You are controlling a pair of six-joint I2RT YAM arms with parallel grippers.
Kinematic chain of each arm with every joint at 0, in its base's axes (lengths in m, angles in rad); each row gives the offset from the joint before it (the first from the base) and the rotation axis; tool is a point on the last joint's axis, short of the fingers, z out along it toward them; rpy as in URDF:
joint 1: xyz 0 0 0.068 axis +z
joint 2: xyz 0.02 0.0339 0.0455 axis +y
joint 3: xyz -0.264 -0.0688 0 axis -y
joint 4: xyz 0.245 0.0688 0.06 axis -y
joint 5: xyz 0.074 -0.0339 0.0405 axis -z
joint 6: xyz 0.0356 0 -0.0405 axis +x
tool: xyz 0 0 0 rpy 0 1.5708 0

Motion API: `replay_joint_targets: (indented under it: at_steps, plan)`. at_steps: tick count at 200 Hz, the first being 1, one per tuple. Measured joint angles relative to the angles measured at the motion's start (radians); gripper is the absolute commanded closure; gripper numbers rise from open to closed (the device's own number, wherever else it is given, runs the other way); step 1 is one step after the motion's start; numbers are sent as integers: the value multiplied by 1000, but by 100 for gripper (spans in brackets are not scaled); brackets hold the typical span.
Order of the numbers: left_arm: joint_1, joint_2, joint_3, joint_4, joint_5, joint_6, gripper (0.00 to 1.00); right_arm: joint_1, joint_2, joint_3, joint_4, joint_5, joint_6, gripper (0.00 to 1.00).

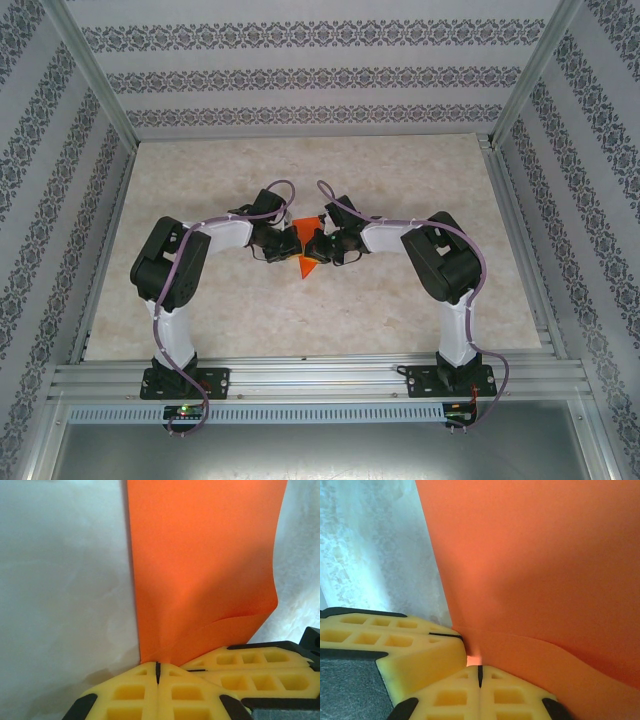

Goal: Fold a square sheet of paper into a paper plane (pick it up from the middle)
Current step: Third fold the triangle at the center of the table.

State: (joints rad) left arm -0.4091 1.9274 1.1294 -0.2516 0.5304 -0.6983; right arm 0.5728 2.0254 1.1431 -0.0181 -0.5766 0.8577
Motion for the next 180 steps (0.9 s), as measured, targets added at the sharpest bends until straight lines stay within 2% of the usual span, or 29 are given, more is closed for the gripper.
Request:
replay_joint_targets:
  at_steps: [74, 180]
  plan:
    - [-26, 14, 50, -77, -69, 47, 100, -40, -58, -26, 10, -15, -33, 100]
    - [-56, 26, 93, -143, -151, 71, 100, -80, -39, -30, -55, 15, -80, 100]
